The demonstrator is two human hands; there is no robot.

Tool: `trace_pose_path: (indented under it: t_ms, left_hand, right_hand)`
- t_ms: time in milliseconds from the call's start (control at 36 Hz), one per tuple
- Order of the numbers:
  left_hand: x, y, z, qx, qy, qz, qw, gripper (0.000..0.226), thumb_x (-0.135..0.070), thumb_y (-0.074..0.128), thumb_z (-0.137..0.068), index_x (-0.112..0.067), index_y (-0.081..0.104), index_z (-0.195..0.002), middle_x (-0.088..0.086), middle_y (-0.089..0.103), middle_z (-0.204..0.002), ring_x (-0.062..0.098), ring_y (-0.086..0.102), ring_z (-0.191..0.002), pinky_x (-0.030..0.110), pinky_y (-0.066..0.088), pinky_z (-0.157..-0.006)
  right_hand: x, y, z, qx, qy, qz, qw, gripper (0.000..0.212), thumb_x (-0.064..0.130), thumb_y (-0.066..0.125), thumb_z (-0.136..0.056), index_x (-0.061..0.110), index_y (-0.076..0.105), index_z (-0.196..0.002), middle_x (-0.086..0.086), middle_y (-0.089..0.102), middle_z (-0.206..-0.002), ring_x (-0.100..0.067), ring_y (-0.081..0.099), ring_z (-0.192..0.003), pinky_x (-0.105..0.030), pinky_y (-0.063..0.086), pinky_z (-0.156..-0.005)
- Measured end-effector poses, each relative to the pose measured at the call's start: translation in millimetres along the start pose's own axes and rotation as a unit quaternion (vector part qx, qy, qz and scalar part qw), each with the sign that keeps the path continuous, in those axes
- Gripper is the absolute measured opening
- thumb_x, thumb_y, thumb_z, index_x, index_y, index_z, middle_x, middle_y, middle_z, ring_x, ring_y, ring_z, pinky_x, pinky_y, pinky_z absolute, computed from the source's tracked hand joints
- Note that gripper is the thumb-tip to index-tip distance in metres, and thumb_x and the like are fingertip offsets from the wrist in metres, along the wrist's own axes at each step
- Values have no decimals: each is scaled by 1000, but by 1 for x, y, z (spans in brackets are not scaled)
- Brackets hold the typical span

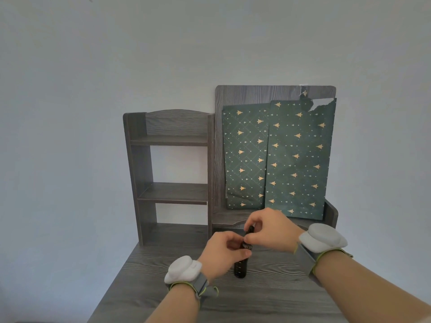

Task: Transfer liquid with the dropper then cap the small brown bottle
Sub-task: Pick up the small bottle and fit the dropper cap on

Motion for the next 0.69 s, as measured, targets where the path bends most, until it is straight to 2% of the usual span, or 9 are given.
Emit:
trace_pose_path:
  t_ms: [83, 167, 222, 333, 389, 444, 528, 583, 694]
  left_hand:
    - [-1, 0, 1, -3, -4, 2, 1000, 23, -20, 75, -75, -17, 70, -97, 4, 73, -98, 15, 68, -94, 29, 54, -90]
    - [0, 1, 1, -2, -7, 0, 1000, 26, -24, 78, -70, -21, 70, -94, 3, 74, -95, 16, 69, -92, 33, 55, -89]
    - [0, 2, 2, 2, -7, -7, 1000, 25, -24, 79, -69, -21, 71, -93, 3, 74, -94, 16, 69, -92, 33, 55, -89]
    - [-2, 1, 1, 3, -4, -22, 1000, 29, -23, 80, -69, -20, 71, -96, 1, 73, -95, 13, 69, -91, 26, 55, -87]
    - [-3, 1, 1, 6, -5, -22, 1000, 30, -20, 80, -69, -20, 70, -98, 0, 73, -95, 11, 68, -91, 23, 54, -85]
    - [-3, 1, 2, 8, -8, -18, 1000, 30, -16, 80, -69, -20, 70, -97, 0, 73, -95, 11, 68, -90, 23, 54, -86]
    - [-3, 1, 2, 16, -12, -21, 1000, 30, -13, 79, -69, -21, 69, -95, 0, 73, -94, 11, 68, -90, 25, 55, -87]
    - [-4, 2, 3, 17, -7, -22, 1000, 29, -15, 79, -70, -22, 68, -95, -2, 72, -93, 8, 67, -88, 19, 54, -83]
    - [-6, 2, 3, 10, 1, -33, 999, 32, -20, 78, -72, -20, 68, -102, -3, 71, -97, 4, 66, -89, 7, 49, -72]
  right_hand:
    - [1, 1, -1, 2, 2, 4, 1000, 9, 31, 69, -75, 23, 68, -80, 10, 61, -66, -8, 57, -66, -16, 42, -57]
    - [-3, 2, -1, -8, 27, 12, 1000, 33, 44, 70, -75, 12, 69, -80, -1, 65, -71, -14, 57, -67, -29, 48, -64]
    - [-4, 2, -1, -14, 28, 22, 999, 40, 51, 70, -74, 11, 68, -79, 0, 62, -69, -13, 54, -64, -29, 45, -62]
    - [-1, 0, 2, -6, 9, -9, 1000, 22, 40, 70, -73, 25, 69, -89, 12, 56, -68, -4, 52, -66, -17, 39, -58]
    - [2, 1, 3, 7, -4, -13, 1000, 16, 31, 70, -73, 26, 70, -88, 13, 55, -66, -2, 51, -62, -14, 39, -56]
    - [1, 1, 3, 9, -4, -12, 1000, 11, 29, 70, -74, 23, 70, -83, 11, 59, -66, -4, 53, -61, -15, 43, -57]
    - [-2, 1, 2, -3, 20, 16, 1000, 27, 43, 70, -74, 17, 66, -71, 2, 60, -65, -11, 53, -60, -24, 44, -58]
    - [-3, 0, 2, -12, 25, 33, 999, 33, 50, 69, -73, 19, 61, -66, 2, 58, -63, -12, 51, -59, -27, 44, -58]
    - [2, -1, 4, 0, 0, -5, 1000, 19, 37, 69, -73, 22, 69, -86, 13, 58, -66, -7, 56, -65, -18, 45, -60]
Point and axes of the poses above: each hand's wrist, its own z-axis away from the middle knuckle, its own y-axis out of the palm, x = y × z, the point moved 6 cm from there along -z, towards the middle knuckle
